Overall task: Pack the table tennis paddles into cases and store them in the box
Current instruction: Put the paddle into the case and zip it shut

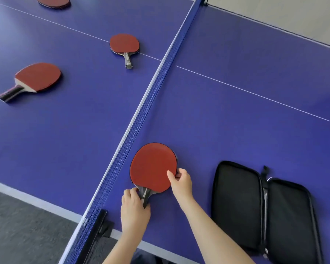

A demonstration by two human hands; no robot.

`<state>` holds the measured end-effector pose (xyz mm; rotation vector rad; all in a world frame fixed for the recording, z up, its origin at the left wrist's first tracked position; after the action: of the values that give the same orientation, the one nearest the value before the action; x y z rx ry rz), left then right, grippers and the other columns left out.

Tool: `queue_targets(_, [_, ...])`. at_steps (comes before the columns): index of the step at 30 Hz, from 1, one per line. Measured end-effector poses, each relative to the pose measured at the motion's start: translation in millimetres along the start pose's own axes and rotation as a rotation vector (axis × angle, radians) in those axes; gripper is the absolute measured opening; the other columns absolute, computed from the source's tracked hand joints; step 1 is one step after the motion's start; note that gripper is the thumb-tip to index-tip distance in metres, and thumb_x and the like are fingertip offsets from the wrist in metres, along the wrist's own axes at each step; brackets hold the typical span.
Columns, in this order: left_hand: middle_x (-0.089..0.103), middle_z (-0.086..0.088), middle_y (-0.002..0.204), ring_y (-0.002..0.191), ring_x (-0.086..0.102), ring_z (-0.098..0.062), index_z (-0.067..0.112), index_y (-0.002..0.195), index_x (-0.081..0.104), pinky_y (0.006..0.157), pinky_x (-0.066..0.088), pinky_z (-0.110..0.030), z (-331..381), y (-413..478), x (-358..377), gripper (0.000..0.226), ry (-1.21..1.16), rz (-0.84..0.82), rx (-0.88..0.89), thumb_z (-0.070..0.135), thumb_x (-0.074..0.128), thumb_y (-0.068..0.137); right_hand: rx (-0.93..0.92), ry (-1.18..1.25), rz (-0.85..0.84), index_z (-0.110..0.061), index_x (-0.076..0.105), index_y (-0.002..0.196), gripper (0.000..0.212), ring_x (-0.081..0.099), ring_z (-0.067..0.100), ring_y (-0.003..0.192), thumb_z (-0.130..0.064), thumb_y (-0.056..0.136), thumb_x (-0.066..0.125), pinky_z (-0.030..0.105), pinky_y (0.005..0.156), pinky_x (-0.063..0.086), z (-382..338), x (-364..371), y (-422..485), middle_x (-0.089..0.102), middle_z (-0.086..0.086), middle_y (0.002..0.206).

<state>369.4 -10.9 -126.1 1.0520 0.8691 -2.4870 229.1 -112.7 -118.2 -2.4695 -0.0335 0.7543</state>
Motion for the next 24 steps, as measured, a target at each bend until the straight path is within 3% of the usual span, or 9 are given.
queue_targets(4, [0.048,-0.004,0.099,0.099,0.045,-0.027,0.006,0.101,0.051,0.07,0.037,-0.032,1,2,-3,0.026,-0.014,0.021,0.002,0.002,0.058,0.077,0.089,0.015,0.033,-0.012,0.055,0.119,0.042,0.058,0.018,0.097,-0.035,0.086,0.065,0.037,0.086,0.054,1,8,5,0.057,0.006,0.116])
queue_targets(11, [0.04,0.0,0.09,0.092,0.044,-0.026,0.011,0.089,0.046,0.069,0.029,-0.028,7,0,-6,0.022,-0.003,0.02,0.061,0.0,0.061,0.077,0.152,0.198,-0.014,-0.02,0.051,0.121,0.042,0.057,0.016,0.1,-0.032,0.085,0.067,0.026,0.076,0.048,3,4,5,0.055,0.002,0.119])
queue_targets(16, [0.043,-0.001,0.085,0.08,0.037,-0.021,0.004,0.089,0.053,0.067,0.03,-0.03,24,-7,-8,0.022,-0.035,0.075,0.136,-0.005,0.065,0.073,0.13,0.414,-0.026,-0.024,0.047,0.113,0.034,0.058,0.007,0.093,-0.025,0.086,0.069,0.021,0.074,0.049,-2,-21,-6,0.059,-0.008,0.104])
queue_targets(24, [0.047,0.002,0.087,0.081,0.047,-0.02,0.013,0.089,0.048,0.061,0.033,-0.025,100,-40,25,0.02,-0.044,-0.009,0.298,0.001,0.061,0.08,0.128,0.685,0.119,-0.021,0.048,0.118,0.044,0.063,0.017,0.101,-0.019,0.082,0.074,0.038,0.091,0.054,25,-122,-18,0.062,0.0,0.11])
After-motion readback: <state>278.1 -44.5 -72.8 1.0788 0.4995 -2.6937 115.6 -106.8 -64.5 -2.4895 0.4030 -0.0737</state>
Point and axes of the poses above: each hand's wrist, its own y-axis towards the middle knuckle, its own x-axis out of the palm, z = x × y, the point moved 4 cm from there along y, towards the middle knuckle
